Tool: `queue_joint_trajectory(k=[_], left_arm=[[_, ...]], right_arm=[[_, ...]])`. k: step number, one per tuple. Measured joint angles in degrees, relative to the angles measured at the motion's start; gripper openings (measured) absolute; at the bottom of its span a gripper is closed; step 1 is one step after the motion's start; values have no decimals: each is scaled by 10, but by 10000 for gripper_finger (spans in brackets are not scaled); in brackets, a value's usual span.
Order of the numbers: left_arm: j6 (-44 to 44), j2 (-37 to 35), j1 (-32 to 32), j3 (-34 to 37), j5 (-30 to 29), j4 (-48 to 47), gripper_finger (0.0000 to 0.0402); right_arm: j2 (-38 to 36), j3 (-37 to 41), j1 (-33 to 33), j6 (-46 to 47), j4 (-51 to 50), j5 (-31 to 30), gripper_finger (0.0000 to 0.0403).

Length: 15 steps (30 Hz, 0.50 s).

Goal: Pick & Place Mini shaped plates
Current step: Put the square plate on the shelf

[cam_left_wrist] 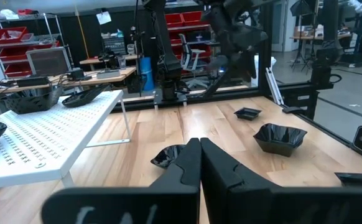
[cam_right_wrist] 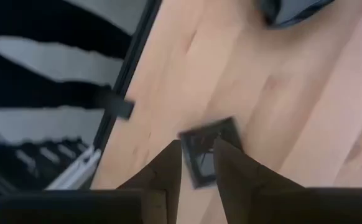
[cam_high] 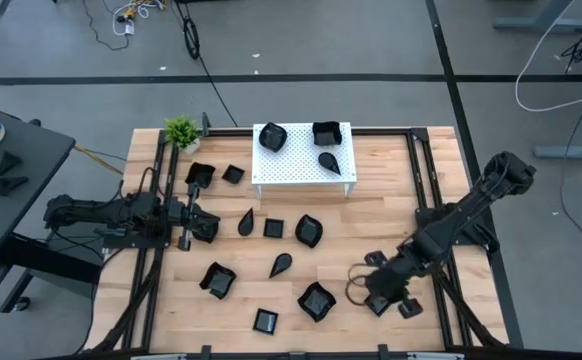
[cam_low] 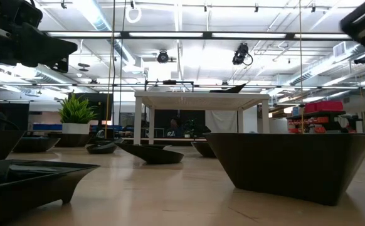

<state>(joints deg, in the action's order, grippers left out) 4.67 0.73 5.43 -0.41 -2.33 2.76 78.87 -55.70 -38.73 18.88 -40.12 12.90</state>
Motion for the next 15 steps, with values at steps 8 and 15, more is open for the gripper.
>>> queue_joint_trajectory(k=[8, 15], left_arm=[[0, 0, 0, 0, 0, 0, 3], [0, 0, 0, 0, 0, 0, 3]], right_arm=[[-1, 0, -79, -45, -43, -35, 124], [1, 0, -105, -68, -40, -89, 160]])
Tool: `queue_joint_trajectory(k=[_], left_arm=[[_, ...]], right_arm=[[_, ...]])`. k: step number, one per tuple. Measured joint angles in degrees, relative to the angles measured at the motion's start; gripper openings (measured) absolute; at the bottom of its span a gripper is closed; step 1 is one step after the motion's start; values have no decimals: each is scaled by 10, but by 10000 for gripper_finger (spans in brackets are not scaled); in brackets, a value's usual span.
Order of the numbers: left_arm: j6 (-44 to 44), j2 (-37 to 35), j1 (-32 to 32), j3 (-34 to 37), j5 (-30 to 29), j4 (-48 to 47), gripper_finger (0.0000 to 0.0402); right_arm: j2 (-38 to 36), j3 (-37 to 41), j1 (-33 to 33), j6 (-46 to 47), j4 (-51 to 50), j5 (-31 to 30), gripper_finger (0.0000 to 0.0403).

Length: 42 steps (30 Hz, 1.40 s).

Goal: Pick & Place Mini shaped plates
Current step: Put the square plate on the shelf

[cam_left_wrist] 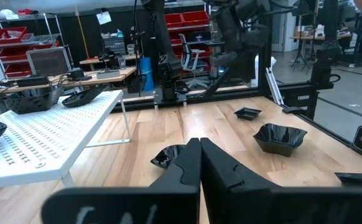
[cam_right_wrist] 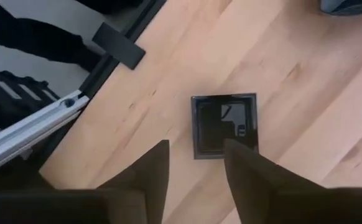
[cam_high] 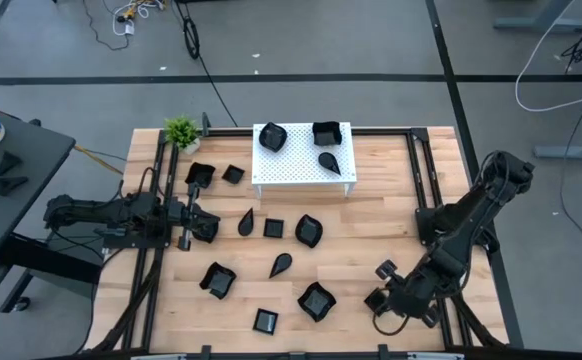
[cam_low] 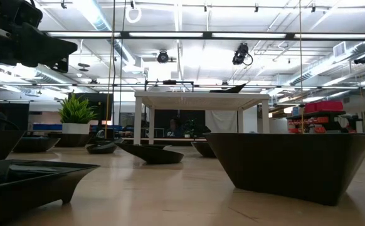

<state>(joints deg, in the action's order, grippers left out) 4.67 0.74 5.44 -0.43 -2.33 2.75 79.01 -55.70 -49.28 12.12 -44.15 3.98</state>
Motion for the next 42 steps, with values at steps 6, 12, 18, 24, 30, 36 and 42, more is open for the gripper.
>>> queue_joint_trajectory(k=[6, 12, 18, 24, 30, 36, 42], left_arm=[[0, 0, 0, 0, 0, 0, 3], [0, 0, 0, 0, 0, 0, 3], [0, 0, 0, 0, 0, 0, 3], [0, 0, 0, 0, 0, 0, 3], [0, 0, 0, 0, 0, 0, 3], [0, 0, 0, 0, 0, 0, 3], [0, 0, 0, 0, 0, 0, 3]], right_arm=[[0, 3, 21, 151, -1, 1, 175], [-1, 75, 31, 360, 55, 65, 176], [-8, 148, 38, 495, 131, 61, 176], [-8, 191, 72, 521, 205, 58, 176], [-6, 200, 94, 521, 218, 46, 176], [12, 176, 94, 522, 199, 46, 176], [25, 159, 93, 535, 181, 49, 176]])
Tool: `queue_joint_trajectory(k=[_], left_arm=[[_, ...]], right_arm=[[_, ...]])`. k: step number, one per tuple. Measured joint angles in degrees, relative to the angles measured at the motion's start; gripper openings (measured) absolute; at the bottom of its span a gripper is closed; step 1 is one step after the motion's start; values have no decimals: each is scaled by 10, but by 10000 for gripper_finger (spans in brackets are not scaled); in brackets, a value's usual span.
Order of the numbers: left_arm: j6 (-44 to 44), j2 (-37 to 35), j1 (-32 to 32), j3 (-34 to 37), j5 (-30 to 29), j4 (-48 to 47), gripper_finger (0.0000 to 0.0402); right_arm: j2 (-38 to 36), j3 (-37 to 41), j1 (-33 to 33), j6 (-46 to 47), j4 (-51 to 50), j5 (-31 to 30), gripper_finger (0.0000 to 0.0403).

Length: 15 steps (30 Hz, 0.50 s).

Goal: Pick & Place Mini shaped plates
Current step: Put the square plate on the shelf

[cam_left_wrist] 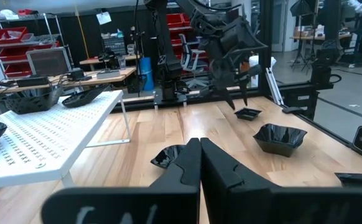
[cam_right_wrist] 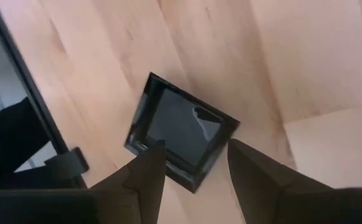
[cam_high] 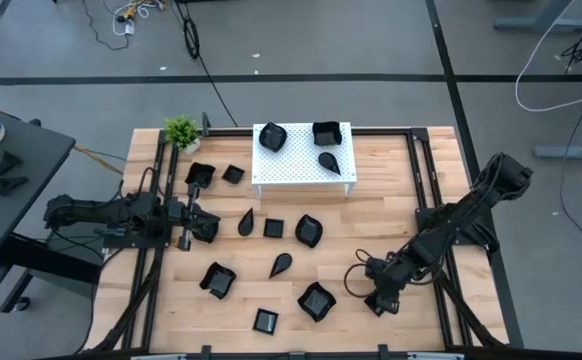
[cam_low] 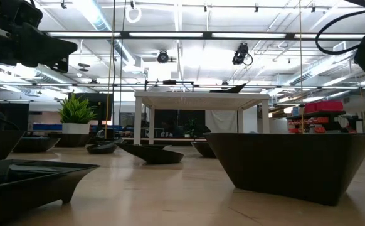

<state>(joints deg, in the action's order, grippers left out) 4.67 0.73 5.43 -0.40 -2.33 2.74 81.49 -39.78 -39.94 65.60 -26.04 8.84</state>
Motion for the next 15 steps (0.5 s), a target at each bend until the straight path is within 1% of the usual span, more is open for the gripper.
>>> queue_joint_trajectory(k=[7, 11, 15], left_arm=[[0, 0, 0, 0, 0, 0, 3], [0, 0, 0, 0, 0, 0, 3], [0, 0, 0, 0, 0, 0, 3]], right_arm=[[0, -8, 0, 2, -71, -18, 176], [0, 2, 1, 2, -76, -20, 176], [15, 4, 1, 10, -75, -23, 176]])
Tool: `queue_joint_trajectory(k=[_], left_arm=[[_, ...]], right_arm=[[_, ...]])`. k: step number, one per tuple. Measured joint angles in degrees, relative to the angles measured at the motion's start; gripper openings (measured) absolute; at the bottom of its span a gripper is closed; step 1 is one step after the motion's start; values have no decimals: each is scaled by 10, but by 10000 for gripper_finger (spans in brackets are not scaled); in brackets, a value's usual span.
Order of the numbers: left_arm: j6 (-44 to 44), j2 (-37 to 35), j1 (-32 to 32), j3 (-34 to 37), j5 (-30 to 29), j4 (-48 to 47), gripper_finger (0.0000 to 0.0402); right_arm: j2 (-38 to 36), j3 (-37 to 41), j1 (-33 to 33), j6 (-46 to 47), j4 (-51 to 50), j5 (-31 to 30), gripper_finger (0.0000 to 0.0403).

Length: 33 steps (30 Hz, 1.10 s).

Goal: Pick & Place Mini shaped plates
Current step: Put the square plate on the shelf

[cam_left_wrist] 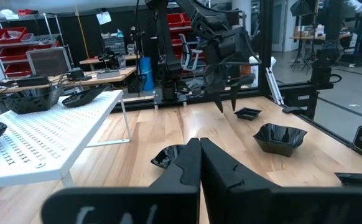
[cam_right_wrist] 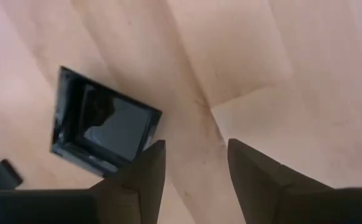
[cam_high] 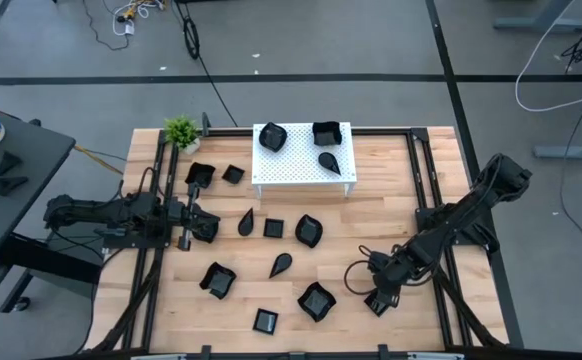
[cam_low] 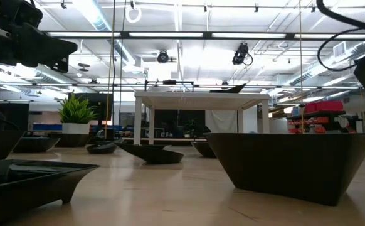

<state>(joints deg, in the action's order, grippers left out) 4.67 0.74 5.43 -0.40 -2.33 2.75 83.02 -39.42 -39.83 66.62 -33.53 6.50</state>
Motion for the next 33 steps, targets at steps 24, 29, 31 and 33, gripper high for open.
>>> queue_joint_trajectory(k=[24, 29, 31, 33], left_arm=[[0, 0, 0, 0, 0, 0, 3], [0, 0, 0, 0, 0, 0, 3], [0, 0, 0, 0, 0, 0, 3], [0, 0, 0, 0, 0, 0, 3]], right_arm=[[-9, -20, -5, -9, -5, 20, 176], [-3, -27, -8, -11, 17, 14, 176], [-1, -27, -8, -11, 27, 10, 176], [4, -27, -8, -11, 33, 10, 176]])
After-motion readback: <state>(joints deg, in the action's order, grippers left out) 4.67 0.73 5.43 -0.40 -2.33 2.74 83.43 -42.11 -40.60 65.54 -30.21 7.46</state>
